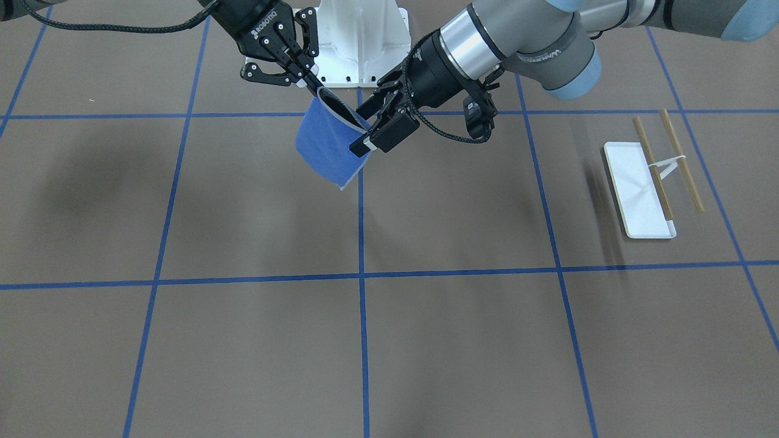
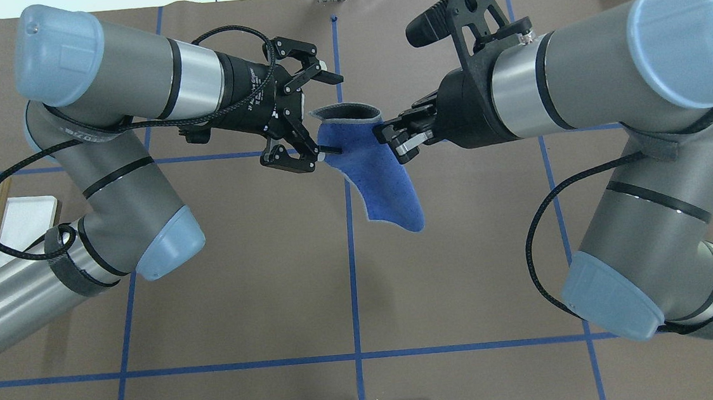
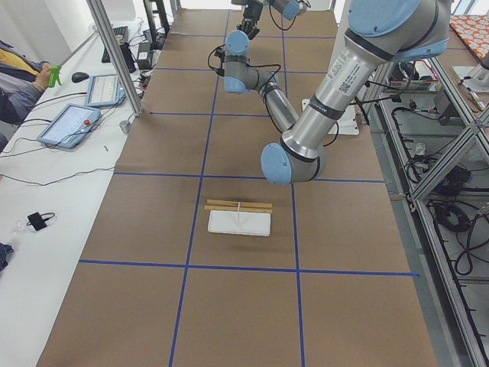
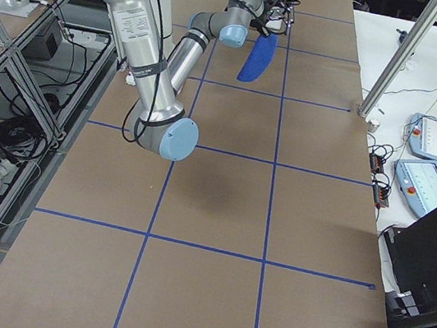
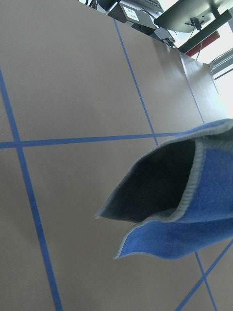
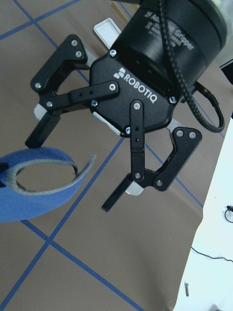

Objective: Hang towel on rack

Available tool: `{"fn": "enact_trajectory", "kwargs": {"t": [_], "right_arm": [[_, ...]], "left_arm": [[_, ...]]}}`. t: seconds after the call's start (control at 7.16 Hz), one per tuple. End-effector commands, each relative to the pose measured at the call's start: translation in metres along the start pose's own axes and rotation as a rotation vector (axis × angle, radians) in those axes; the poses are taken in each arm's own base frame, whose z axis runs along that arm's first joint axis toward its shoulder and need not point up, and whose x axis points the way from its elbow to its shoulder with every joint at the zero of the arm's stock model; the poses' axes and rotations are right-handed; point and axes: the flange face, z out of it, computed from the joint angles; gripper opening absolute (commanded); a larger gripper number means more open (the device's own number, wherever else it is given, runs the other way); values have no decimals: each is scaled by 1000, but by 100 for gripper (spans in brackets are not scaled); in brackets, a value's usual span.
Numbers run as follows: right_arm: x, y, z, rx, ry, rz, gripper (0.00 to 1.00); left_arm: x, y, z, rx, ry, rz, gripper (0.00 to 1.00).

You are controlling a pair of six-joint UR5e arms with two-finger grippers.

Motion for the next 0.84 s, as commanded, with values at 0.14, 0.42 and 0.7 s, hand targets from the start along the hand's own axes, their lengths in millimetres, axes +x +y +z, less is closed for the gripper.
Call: {"fn": "enact_trajectory", "kwargs": {"t": [0.14, 0.42, 0.7], "right_arm": [[-4, 3, 5, 4, 9, -3, 0], [-4, 2, 5, 8, 8, -3, 0], [-4, 2, 5, 6, 9, -3, 0]], "left_arm": [[-8, -1, 4, -1, -14, -1, 77], [-9, -2, 4, -3, -15, -4, 42], [-10, 0, 3, -9, -15, 0, 0]]}}
